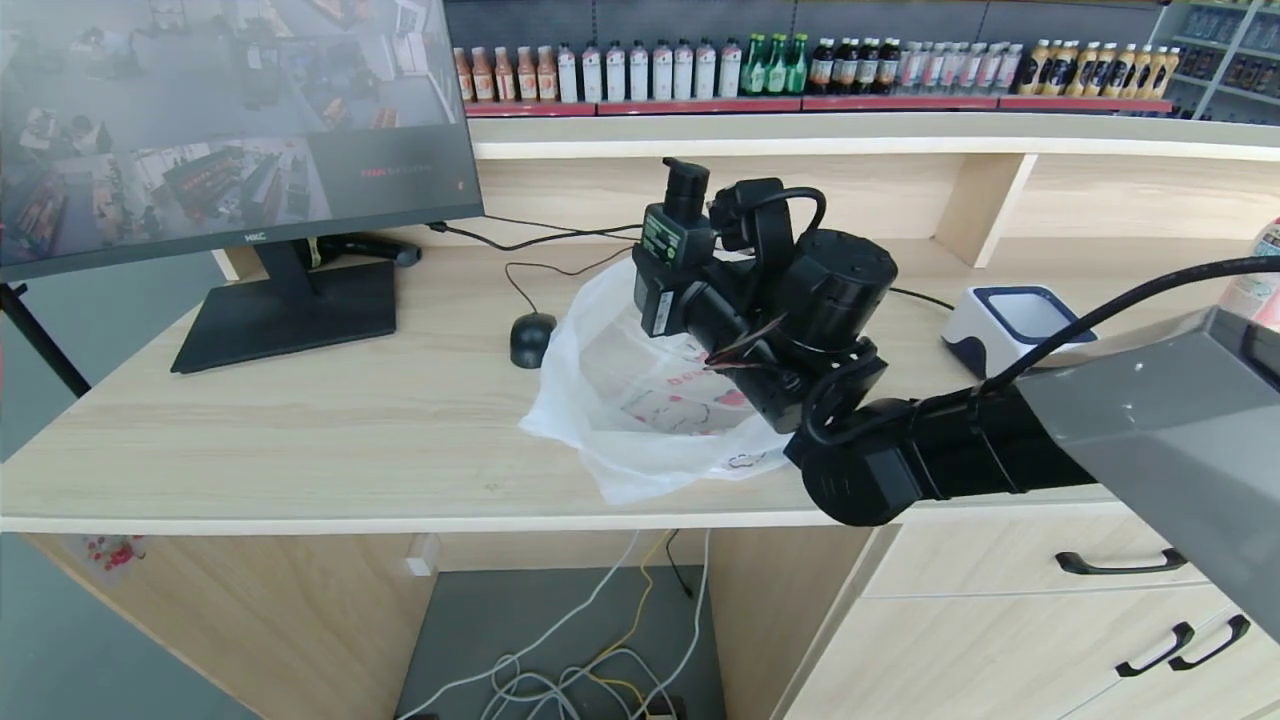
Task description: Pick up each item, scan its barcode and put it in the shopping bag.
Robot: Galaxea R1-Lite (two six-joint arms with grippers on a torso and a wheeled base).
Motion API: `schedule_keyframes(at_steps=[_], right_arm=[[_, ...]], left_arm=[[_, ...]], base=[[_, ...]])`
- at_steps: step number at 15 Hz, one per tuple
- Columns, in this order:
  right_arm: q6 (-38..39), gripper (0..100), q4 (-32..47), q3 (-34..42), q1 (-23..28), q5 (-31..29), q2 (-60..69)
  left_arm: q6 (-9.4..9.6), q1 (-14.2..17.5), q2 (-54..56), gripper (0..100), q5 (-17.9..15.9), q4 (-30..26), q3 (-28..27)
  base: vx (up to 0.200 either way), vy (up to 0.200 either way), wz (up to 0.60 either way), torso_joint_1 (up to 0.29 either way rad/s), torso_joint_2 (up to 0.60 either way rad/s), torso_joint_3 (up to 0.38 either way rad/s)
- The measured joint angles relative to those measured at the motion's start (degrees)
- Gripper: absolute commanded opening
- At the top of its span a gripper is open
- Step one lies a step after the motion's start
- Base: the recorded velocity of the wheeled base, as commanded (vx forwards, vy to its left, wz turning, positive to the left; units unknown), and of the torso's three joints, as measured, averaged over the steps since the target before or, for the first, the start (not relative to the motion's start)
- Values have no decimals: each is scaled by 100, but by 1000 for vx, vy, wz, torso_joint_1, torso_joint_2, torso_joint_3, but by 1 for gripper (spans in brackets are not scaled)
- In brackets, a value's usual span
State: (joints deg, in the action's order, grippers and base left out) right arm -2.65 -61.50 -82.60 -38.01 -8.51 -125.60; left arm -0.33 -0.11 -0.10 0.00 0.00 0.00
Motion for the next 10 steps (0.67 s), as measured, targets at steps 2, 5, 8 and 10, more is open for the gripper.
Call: schedule_keyframes(at_steps=[2, 5, 8, 10], right_arm=[[0, 0, 85, -39, 17, 0, -63], [9, 0, 88, -50, 41, 15, -124], [11, 0, 101, -59, 87, 33, -218], [16, 0, 165, -184, 105, 41, -336]], left_arm=[[0, 1, 0, 100, 0, 0, 0], [1, 1, 0, 100, 0, 0, 0], [1, 6, 0, 100, 0, 0, 0], [1, 4, 0, 100, 0, 0, 0]], base=[[0, 0, 0, 0, 0, 0], [0, 0, 0, 0, 0, 0], [0, 0, 0, 0, 0, 0], [0, 0, 0, 0, 0, 0]])
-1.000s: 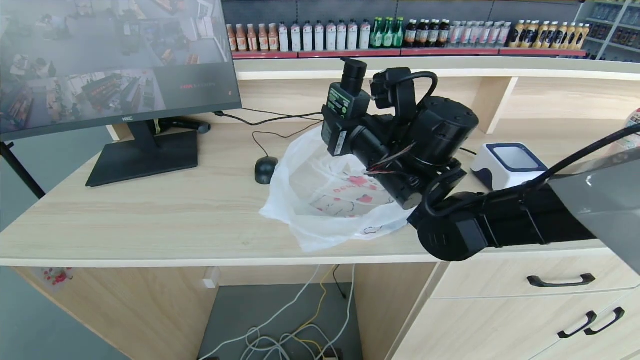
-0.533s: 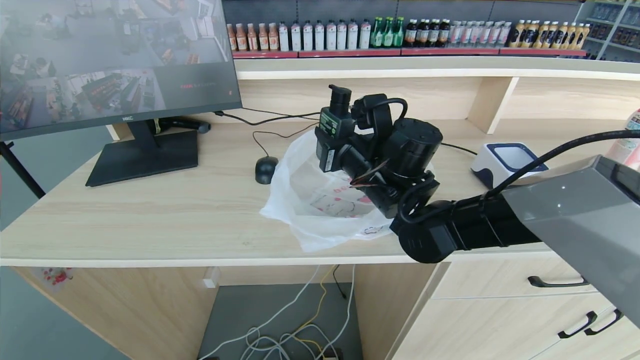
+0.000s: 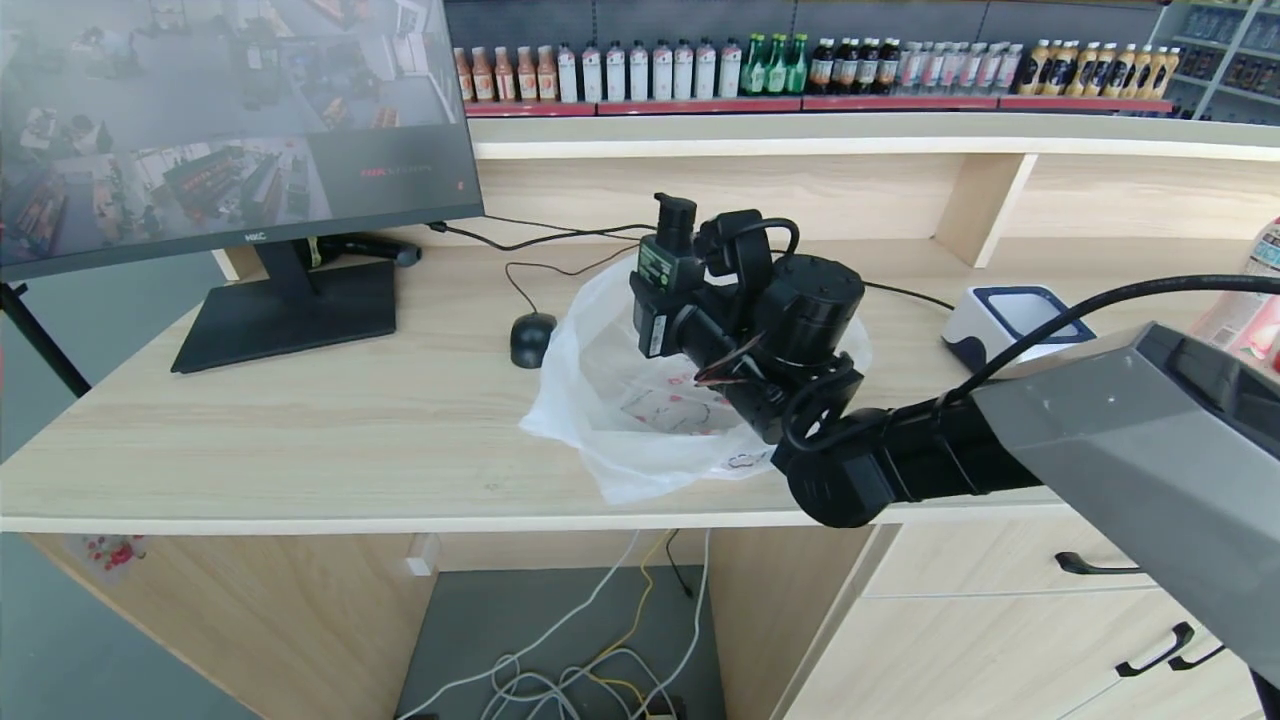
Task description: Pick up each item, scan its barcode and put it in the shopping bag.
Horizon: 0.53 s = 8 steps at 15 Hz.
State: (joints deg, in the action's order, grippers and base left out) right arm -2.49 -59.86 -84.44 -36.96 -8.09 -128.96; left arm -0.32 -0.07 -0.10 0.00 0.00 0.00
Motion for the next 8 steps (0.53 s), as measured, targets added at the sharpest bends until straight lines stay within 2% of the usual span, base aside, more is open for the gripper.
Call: schedule_keyframes(at_steps=[4, 8], right_arm=[[4, 0, 444, -502, 30, 9, -224], [13, 0, 451, -574, 41, 11, -318]], left_arm=[[0, -4, 0, 100, 0, 0, 0], [0, -2, 0, 100, 0, 0, 0]], base=[[0, 0, 0, 0, 0, 0], [0, 0, 0, 0, 0, 0]])
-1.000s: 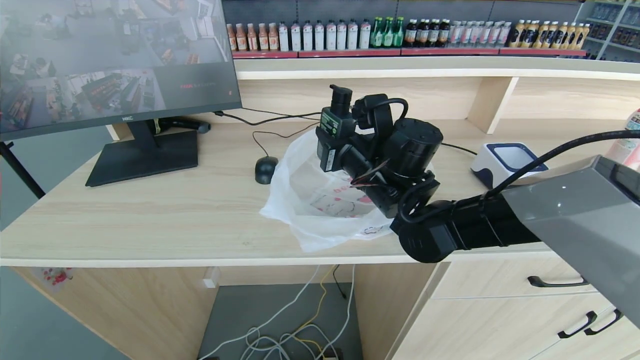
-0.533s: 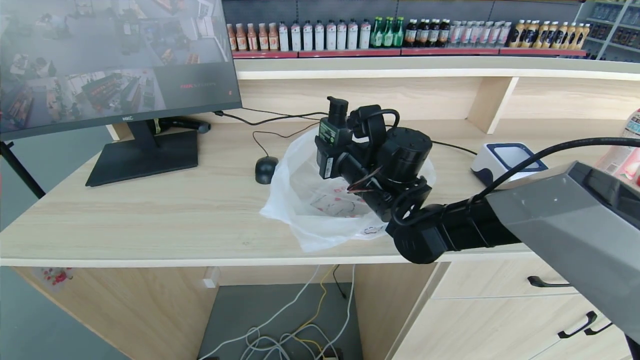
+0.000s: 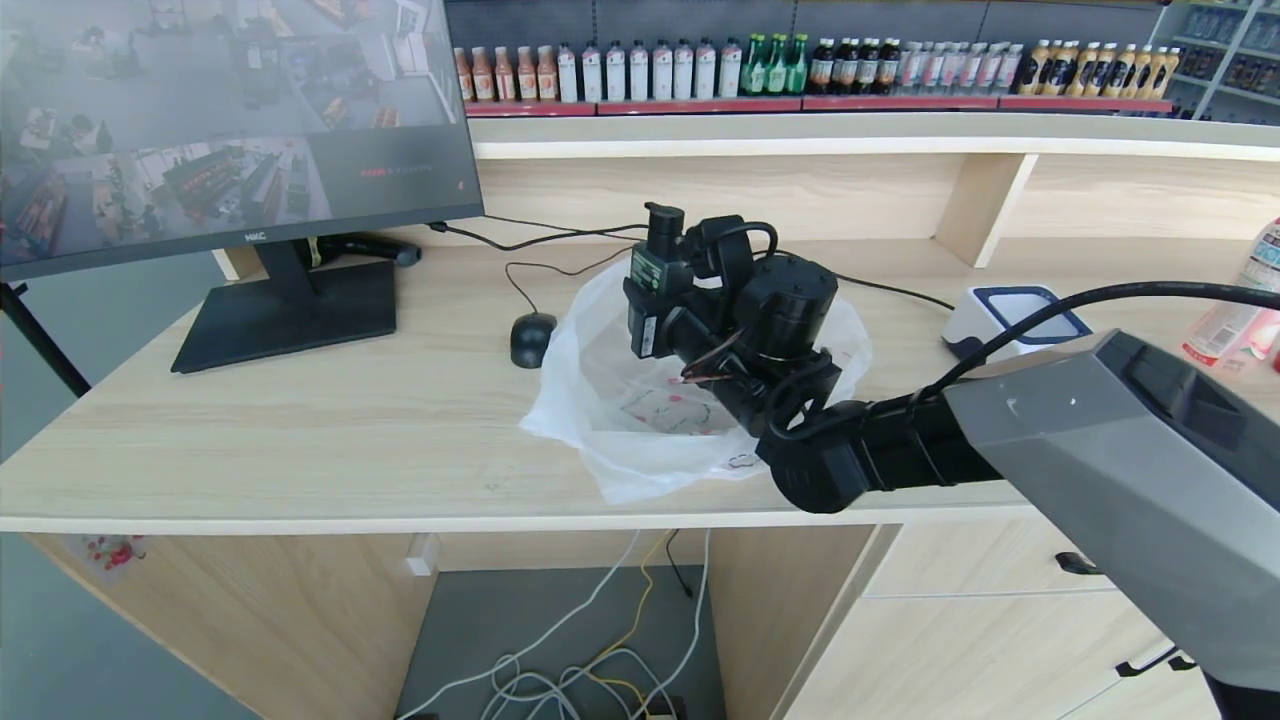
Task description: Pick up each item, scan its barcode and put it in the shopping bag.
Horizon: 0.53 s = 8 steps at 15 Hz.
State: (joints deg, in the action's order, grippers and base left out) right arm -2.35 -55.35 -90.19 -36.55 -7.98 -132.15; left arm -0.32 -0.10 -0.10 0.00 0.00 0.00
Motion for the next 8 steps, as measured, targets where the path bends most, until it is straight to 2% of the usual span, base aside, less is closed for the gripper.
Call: schedule_keyframes(at_steps=[8], right_arm=[[191, 0, -54, 24, 0, -41, -167]], left_arm=[[0, 5, 0, 100, 0, 0, 0]], base=[[0, 0, 0, 0, 0, 0]])
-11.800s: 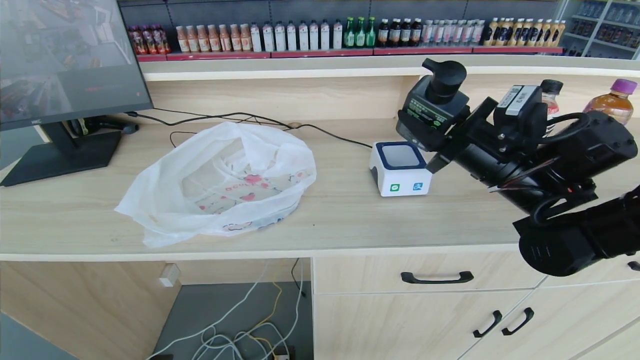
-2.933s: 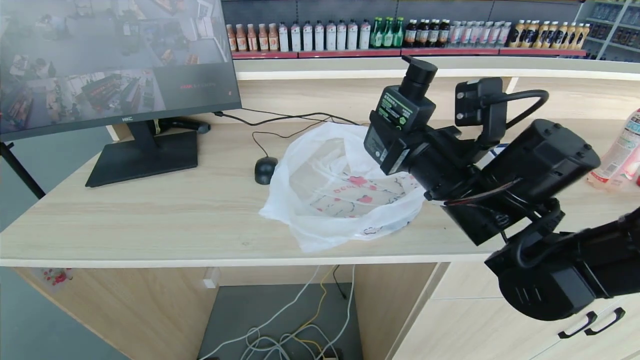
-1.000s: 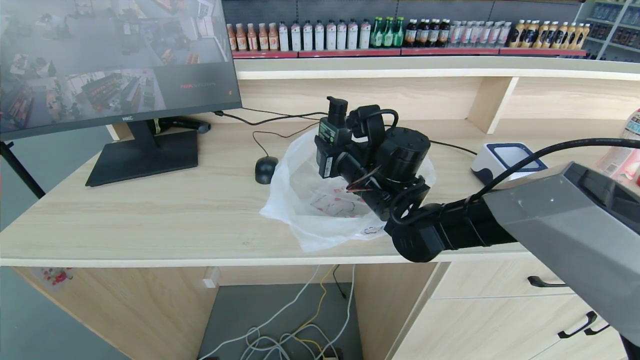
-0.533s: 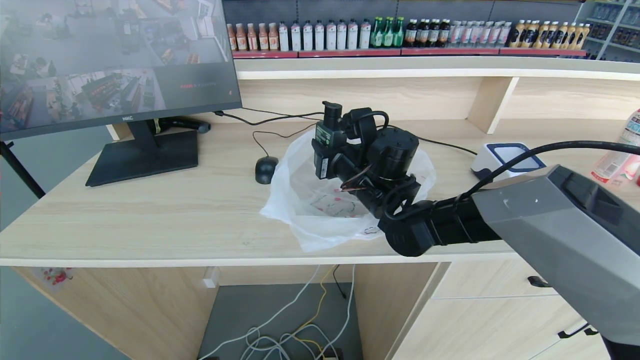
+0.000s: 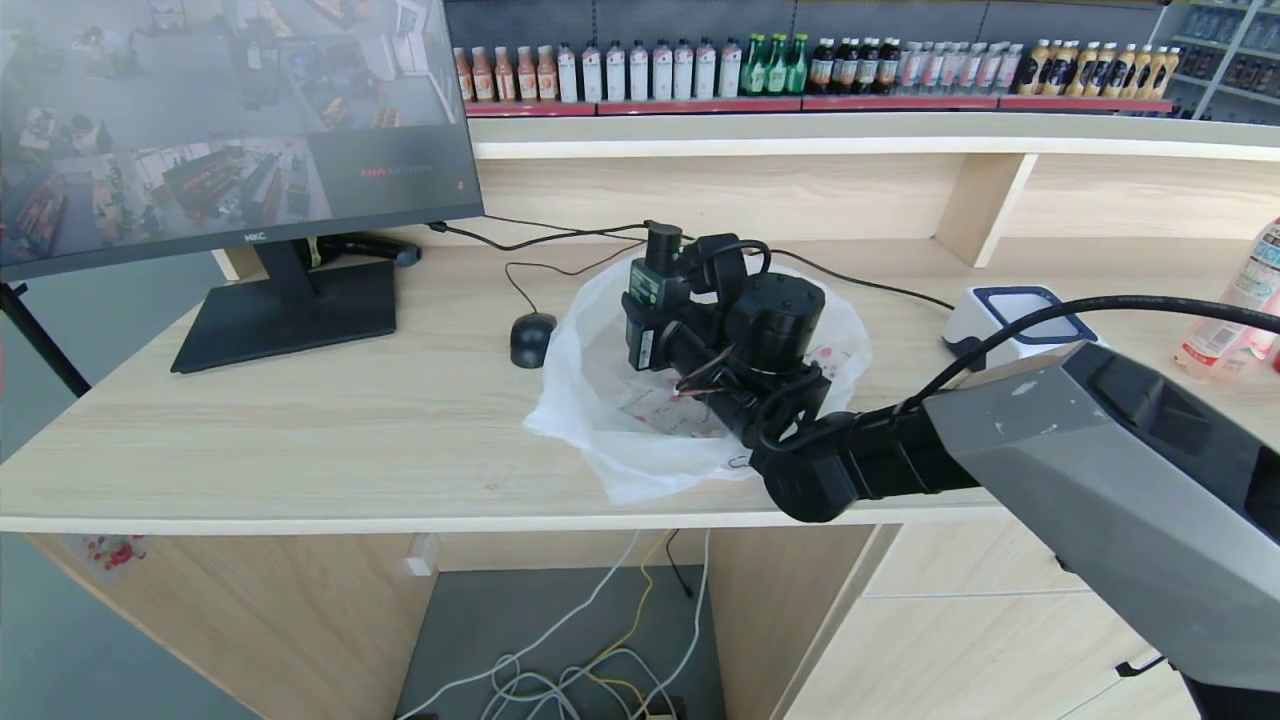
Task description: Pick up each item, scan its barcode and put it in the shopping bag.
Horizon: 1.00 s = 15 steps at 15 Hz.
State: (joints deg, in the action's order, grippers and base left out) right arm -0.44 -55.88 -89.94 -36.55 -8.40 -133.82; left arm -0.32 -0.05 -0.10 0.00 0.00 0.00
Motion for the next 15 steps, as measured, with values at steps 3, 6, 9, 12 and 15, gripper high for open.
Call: schedule_keyframes(at_steps=[3, 6, 9, 12, 15], right_arm=[[-5, 0, -12, 17, 0, -5, -45], [-22, 0, -83, 117, -2, -20, -63], [-13, 0, -140, 141, -7, -16, -113], [-10, 0, -160, 224, 4, 28, -144], [1, 100, -138, 254, 9, 38, -150]], left_arm=[[-1, -6, 0, 100, 0, 0, 0], [-1, -6, 0, 100, 0, 0, 0], [-1, -5, 0, 100, 0, 0, 0], [0, -5, 0, 100, 0, 0, 0], [-1, -2, 0, 100, 0, 0, 0]], base=[[0, 0, 0, 0, 0, 0], [0, 0, 0, 0, 0, 0], [0, 0, 0, 0, 0, 0], [0, 0, 0, 0, 0, 0], [0, 0, 0, 0, 0, 0]])
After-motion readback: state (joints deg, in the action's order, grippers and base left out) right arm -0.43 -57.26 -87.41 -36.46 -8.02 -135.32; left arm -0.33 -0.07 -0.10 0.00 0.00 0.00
